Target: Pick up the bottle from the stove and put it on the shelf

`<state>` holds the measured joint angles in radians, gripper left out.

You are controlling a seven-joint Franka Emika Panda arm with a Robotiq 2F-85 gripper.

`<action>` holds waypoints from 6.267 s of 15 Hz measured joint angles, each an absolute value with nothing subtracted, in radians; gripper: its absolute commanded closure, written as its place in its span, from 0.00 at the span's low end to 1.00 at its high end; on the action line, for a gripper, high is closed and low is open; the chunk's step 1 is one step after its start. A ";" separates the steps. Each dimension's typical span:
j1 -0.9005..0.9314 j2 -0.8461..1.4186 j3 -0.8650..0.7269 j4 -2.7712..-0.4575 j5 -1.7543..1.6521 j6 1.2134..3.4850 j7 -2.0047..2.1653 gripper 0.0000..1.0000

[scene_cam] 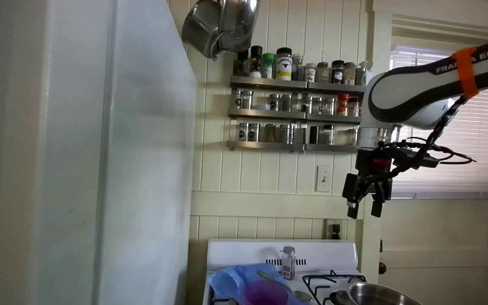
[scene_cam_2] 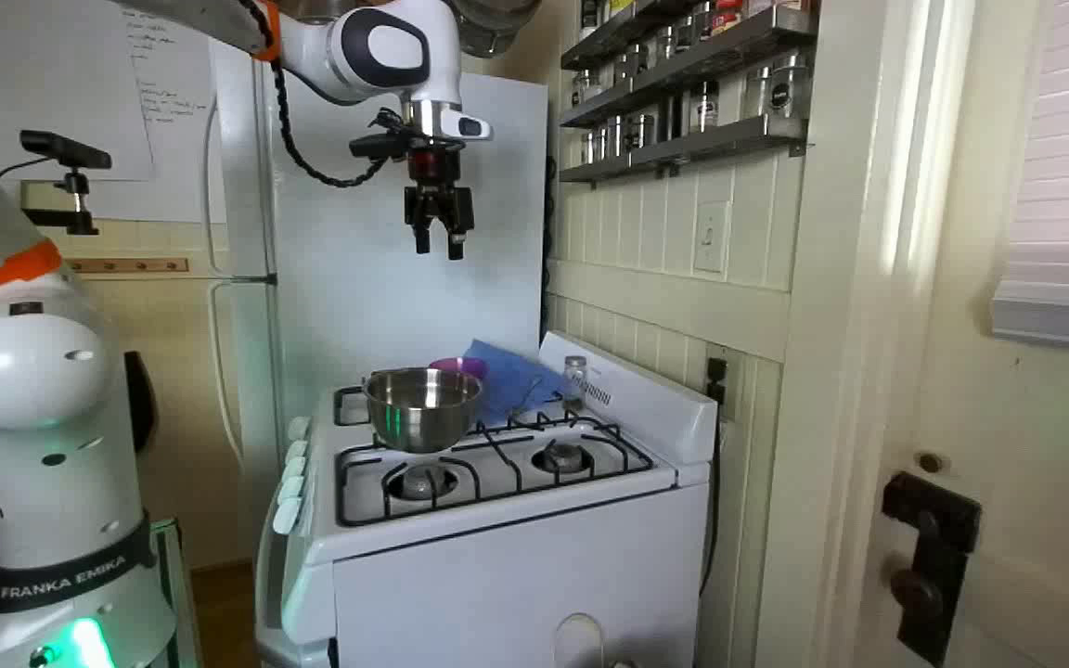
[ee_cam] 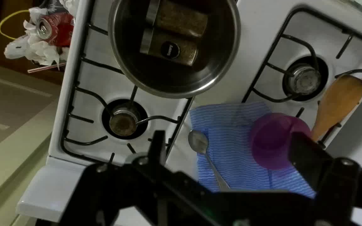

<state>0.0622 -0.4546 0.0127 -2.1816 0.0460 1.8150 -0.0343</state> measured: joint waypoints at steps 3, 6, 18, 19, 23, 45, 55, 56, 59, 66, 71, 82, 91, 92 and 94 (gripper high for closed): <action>0.062 -0.455 0.013 -2.182 0.046 1.815 -0.034 0.00; 0.062 -0.455 0.013 -2.182 0.046 1.815 -0.034 0.00; 0.048 -0.437 -0.035 -2.206 -0.177 2.054 -0.325 0.00; 0.052 -0.425 -0.054 -2.210 -0.162 2.098 -0.374 0.00; 0.094 -0.359 -0.173 -2.219 0.030 2.219 -0.635 0.00; 0.049 0.093 -0.144 -2.032 0.310 2.345 -0.889 0.00; 0.005 0.289 -0.004 -1.879 0.158 2.402 -0.766 0.00; 0.000 0.286 0.007 -1.888 0.158 2.450 -0.777 0.00; -0.018 0.279 0.048 -1.943 0.169 2.610 -0.801 0.00; -0.088 0.242 0.145 -2.130 0.318 2.932 -0.869 0.00; -0.257 0.228 0.331 -2.137 0.638 2.921 -1.208 0.00; -0.348 0.253 0.271 -2.081 0.775 2.614 -1.441 0.00; -0.224 0.294 0.156 -2.052 0.768 2.630 -1.422 0.00; -0.222 0.295 0.155 -2.048 0.775 2.633 -1.428 0.00; -0.221 0.300 0.156 -2.037 0.795 2.633 -1.450 0.00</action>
